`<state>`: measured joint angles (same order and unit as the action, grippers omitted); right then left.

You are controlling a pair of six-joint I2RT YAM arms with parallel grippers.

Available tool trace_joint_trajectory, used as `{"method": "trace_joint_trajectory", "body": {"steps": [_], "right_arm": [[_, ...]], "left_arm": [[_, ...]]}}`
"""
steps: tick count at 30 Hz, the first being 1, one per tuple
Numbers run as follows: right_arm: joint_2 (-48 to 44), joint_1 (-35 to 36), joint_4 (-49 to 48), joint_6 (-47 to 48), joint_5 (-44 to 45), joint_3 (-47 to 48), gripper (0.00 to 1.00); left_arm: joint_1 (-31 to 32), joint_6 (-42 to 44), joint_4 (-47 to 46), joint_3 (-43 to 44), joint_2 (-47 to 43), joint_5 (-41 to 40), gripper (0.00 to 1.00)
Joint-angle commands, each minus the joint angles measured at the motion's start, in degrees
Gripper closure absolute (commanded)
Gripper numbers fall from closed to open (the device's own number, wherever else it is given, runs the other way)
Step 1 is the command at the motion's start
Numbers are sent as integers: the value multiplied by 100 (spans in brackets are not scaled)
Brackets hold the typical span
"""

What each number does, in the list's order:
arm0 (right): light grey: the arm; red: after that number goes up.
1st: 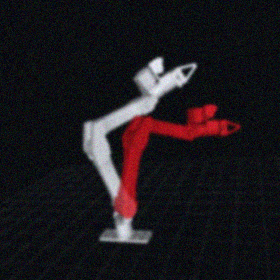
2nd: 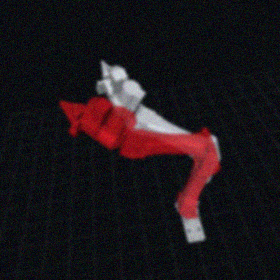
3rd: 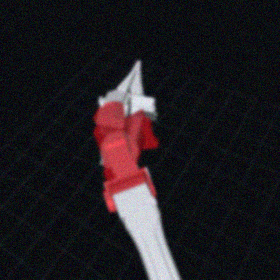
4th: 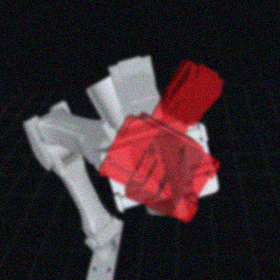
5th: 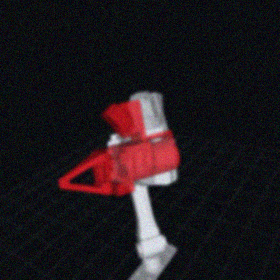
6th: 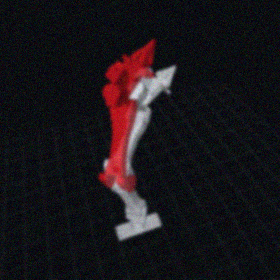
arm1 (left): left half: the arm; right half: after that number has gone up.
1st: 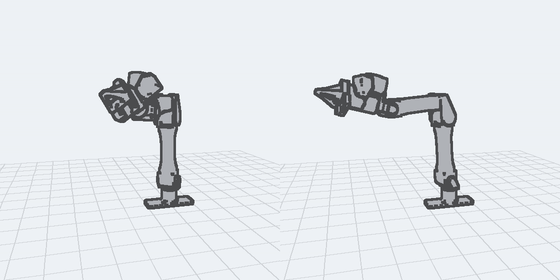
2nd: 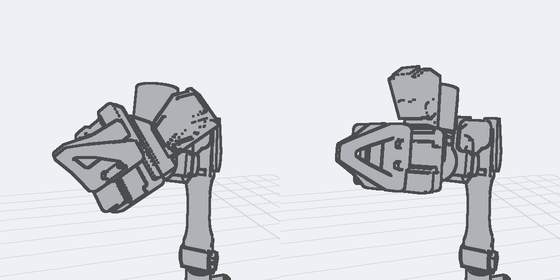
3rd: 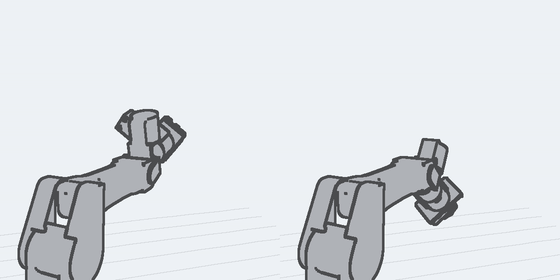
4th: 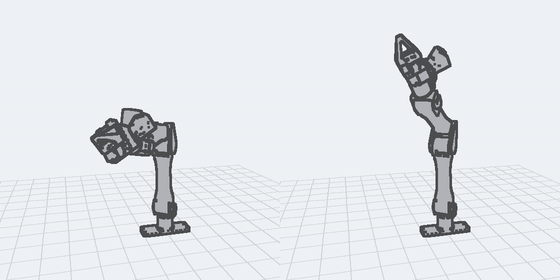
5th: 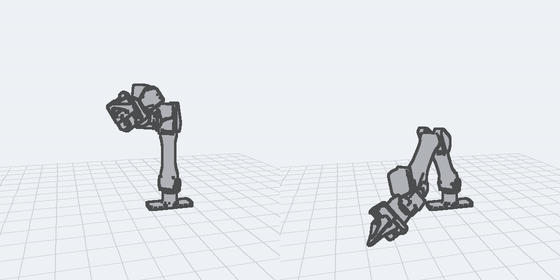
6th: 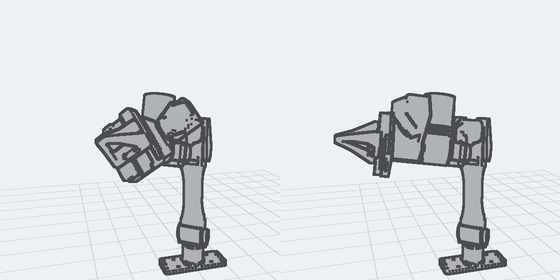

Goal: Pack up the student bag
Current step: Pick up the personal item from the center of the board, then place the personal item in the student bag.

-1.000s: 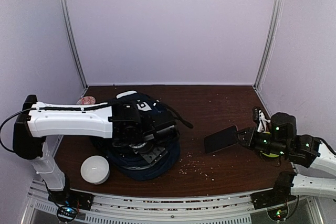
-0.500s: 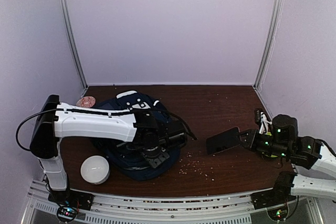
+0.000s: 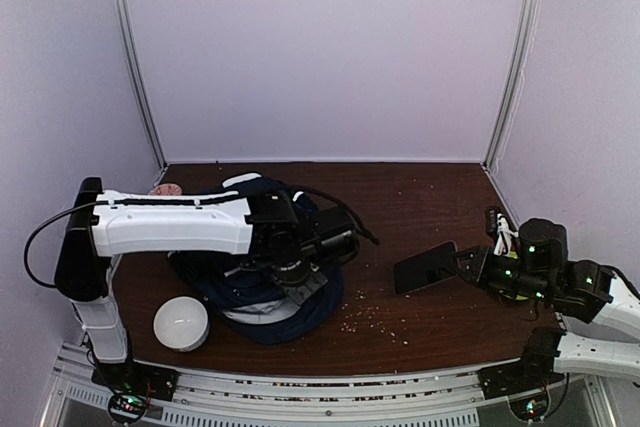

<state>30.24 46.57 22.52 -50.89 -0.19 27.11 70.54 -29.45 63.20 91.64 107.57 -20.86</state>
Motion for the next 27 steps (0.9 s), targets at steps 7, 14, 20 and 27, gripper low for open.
{"method": "trace_joint_trajectory", "body": {"steps": [7,14,20,27], "right_arm": [[-85,-24,-1309,-431,245,-135,100],[252,-19,-2767,-1050,230,-592,100],[891,-19,-3102,-839,-32,-338,100],[2559,-11,-3809,-904,-741,122,100]], "left_arm": [[-541,-153,-1809,1444,-891,25,100],[-572,-300,-2301,2325,-316,713,100],[-568,-487,-2701,1881,-333,1089,100],[-569,-632,-3215,1232,-614,1385,100]]}}
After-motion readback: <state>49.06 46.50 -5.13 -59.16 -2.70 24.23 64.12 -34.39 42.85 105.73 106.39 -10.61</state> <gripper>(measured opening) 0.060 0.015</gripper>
